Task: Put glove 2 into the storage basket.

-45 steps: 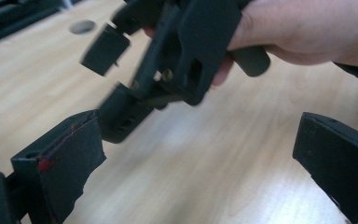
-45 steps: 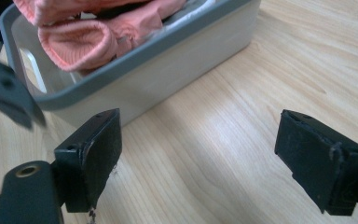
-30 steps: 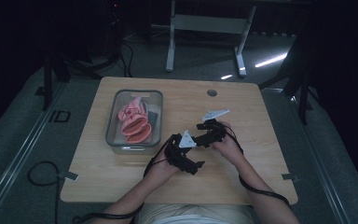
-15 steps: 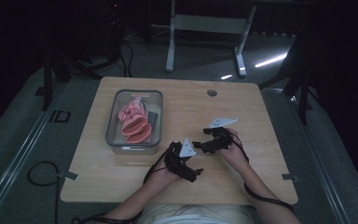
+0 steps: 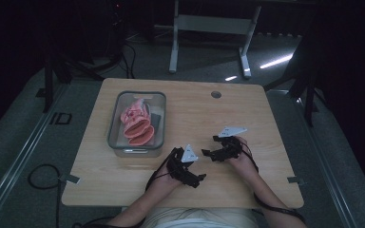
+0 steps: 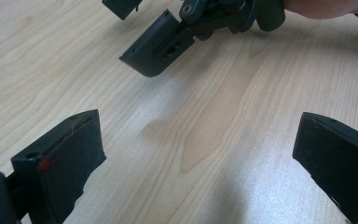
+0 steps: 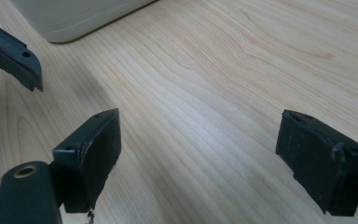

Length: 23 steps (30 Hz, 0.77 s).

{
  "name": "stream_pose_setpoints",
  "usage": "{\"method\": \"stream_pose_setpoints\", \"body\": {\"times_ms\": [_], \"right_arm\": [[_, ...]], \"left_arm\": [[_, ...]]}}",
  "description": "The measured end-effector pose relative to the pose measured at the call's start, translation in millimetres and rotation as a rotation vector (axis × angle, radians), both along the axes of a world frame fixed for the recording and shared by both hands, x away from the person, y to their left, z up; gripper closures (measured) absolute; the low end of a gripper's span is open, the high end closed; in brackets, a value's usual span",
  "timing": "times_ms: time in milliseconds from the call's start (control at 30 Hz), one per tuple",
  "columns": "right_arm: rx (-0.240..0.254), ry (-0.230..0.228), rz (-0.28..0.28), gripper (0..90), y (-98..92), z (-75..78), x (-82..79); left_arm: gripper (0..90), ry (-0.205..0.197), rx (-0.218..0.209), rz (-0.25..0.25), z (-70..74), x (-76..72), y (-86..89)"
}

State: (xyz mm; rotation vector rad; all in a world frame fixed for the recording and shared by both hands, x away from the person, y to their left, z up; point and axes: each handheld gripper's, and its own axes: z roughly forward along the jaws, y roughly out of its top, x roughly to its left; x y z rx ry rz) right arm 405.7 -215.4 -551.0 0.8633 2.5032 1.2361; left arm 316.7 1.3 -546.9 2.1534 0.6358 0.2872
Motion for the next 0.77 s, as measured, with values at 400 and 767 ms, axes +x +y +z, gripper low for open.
{"method": "stream_pose_setpoints", "body": {"times_ms": [400,767], "right_arm": [[0.006,-0.009,-0.029,13.8,-13.6,-10.7,-6.0],[0.013,-0.008,-0.033,13.8,-16.8,-12.1,-5.8]], "left_arm": [[1.3,-0.01,0.041,-0.006,-10.7,-1.8,0.3],[1.3,-0.012,0.043,-0.013,-12.2,-3.3,0.9]]}}
